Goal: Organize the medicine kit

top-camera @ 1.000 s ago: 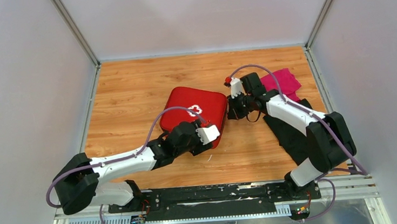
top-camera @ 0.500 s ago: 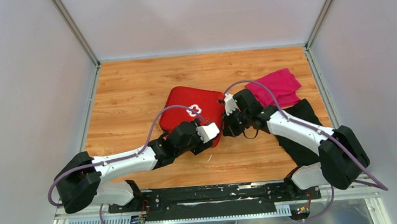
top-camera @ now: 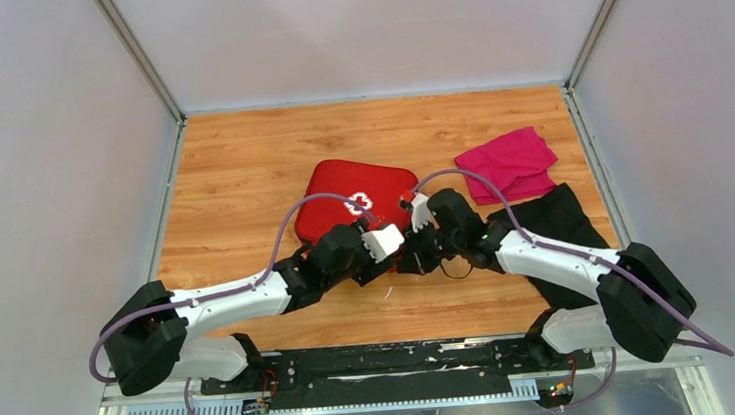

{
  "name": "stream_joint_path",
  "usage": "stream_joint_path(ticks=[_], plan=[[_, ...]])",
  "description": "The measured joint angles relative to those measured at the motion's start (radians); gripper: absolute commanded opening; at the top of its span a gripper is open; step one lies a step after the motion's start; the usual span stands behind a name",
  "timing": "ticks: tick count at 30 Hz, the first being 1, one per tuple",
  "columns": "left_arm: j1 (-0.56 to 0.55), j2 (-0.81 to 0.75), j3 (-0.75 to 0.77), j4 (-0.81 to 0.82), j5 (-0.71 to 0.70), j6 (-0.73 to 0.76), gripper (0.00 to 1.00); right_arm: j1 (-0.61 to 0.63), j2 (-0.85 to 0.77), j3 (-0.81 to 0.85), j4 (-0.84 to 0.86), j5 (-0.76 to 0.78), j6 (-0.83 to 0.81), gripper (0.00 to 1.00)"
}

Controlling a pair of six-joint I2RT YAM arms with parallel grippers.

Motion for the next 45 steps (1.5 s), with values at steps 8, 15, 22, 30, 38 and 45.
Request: stream_joint_path(ticks=[8, 15, 22, 30, 38, 45], plan=[[0.006, 0.000, -0.002, 0.000, -0.002, 0.000, 0.70, 0.020, 0.066, -0.004, 0.109, -0.027, 0.097, 0.00], [0.014, -0.003, -0.004, -0.002, -0.013, 0.000, 0.77, 0.021, 0.109, -0.004, 0.183, -0.029, 0.154, 0.04], [0.014, -0.063, -0.016, 0.001, -0.031, -0.018, 0.94, 0.042, 0.040, -0.003, 0.092, 0.095, 0.150, 0.37], [0.014, -0.267, -0.016, -0.067, -0.118, -0.071, 1.00, 0.030, -0.156, 0.002, -0.088, 0.277, 0.122, 0.54], [0.015, -0.324, 0.145, -0.412, -0.522, -0.465, 1.00, -0.012, -0.289, 0.035, -0.210, 0.425, 0.068, 0.64], [0.020, -0.575, 0.138, -0.644, -0.756, -0.742, 1.00, -0.060, -0.412, 0.100, -0.332, 0.634, 0.011, 0.81]])
